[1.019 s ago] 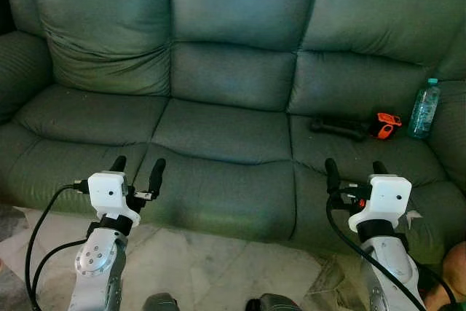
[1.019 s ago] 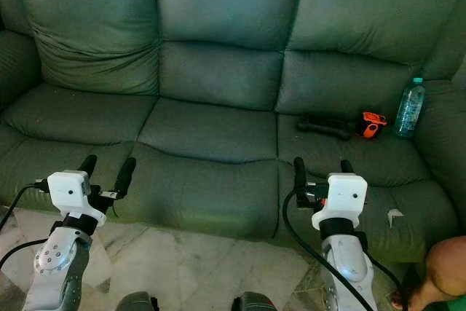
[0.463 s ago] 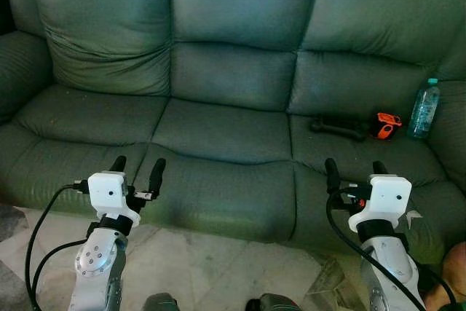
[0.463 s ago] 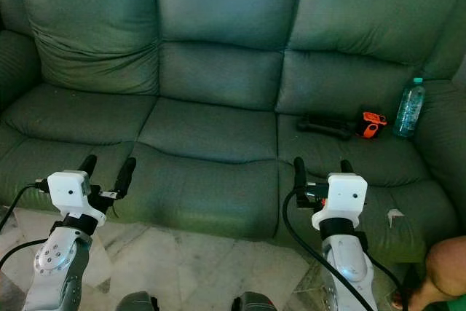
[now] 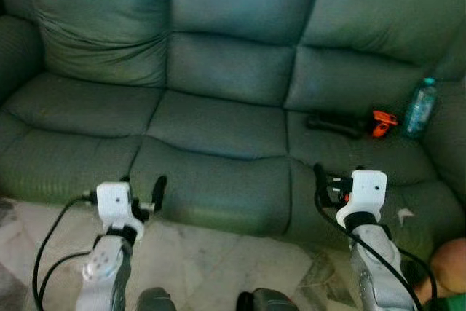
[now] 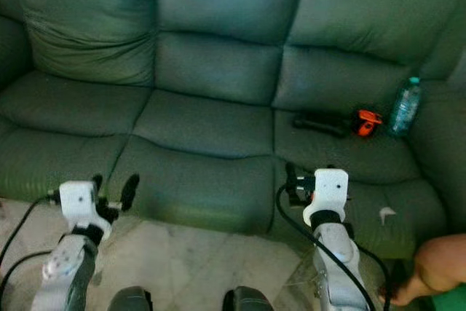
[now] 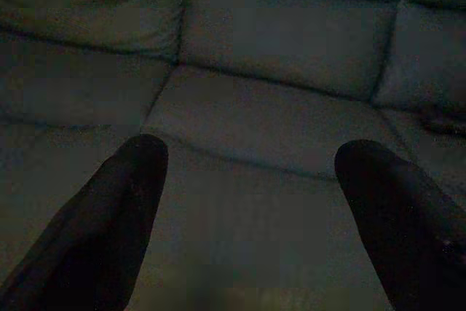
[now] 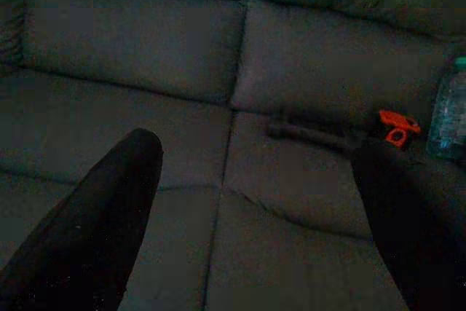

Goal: Hang hanger

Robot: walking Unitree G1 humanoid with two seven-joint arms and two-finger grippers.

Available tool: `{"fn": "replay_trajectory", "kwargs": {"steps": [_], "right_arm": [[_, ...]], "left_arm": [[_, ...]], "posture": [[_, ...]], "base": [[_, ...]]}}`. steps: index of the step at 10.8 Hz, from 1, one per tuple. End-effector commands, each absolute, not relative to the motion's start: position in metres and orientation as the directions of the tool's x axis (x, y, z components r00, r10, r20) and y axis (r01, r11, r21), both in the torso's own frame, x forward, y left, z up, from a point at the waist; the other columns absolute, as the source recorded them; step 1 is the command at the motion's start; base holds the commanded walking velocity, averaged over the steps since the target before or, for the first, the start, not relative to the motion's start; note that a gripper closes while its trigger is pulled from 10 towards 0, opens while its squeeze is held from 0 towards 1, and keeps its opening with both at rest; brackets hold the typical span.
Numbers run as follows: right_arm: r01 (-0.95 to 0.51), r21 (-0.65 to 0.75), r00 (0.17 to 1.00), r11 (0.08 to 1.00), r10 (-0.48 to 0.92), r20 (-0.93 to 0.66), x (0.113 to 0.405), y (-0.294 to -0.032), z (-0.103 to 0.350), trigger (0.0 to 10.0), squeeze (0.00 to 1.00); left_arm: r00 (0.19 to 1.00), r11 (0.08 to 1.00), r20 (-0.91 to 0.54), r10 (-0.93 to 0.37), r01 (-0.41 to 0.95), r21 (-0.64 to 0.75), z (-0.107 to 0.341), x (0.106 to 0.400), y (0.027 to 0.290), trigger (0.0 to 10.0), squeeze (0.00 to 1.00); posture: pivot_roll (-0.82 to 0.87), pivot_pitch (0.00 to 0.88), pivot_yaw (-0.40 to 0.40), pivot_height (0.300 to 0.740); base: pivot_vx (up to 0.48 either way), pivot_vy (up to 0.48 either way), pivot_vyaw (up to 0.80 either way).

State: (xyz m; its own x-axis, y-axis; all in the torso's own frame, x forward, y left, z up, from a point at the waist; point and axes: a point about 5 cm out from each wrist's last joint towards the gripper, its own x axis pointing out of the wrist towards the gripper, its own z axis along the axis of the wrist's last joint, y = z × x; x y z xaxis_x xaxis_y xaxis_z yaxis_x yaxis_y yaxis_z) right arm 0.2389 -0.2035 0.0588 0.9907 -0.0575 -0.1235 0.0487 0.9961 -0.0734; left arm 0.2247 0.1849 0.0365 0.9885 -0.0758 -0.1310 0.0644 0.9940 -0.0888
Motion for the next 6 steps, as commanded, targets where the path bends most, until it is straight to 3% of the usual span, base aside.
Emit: {"fn": "replay_trajectory", "kwargs": {"steps": [1, 4, 6], "right_arm": [[0.036, -0.103, 0.992, 0.994, -0.048, -0.116, 0.241, -0.206, 0.06, 10.0, 0.0], [-0.042, -0.169, 0.998, 0.985, 0.033, -0.055, 0.247, -0.193, 0.069, 10.0, 0.0], [-0.043, -0.17, 0.999, 0.984, 0.037, -0.04, 0.252, -0.192, 0.071, 10.0, 0.0]], "left_arm": [[0.987, 0.995, -0.143, -0.071, 0.061, -0.076, 0.036, 0.224, 0.183, 10.0, 0.0], [0.995, 0.996, -0.102, -0.011, 0.002, -0.092, 0.042, 0.23, 0.186, 10.0, 0.0], [0.995, 1.0, -0.094, 0.025, -0.024, 0.011, 0.043, 0.233, 0.189, 10.0, 0.0]], "posture": [[0.01, 0.106, -0.079, 0.74], [0.02, 0.102, -0.083, 0.74], [0.02, 0.102, -0.081, 0.74]], "base": [[0.0, 0.0, 0.0], [0.0, 0.0, 0.8], [0.0, 0.0, 0.8]]}}
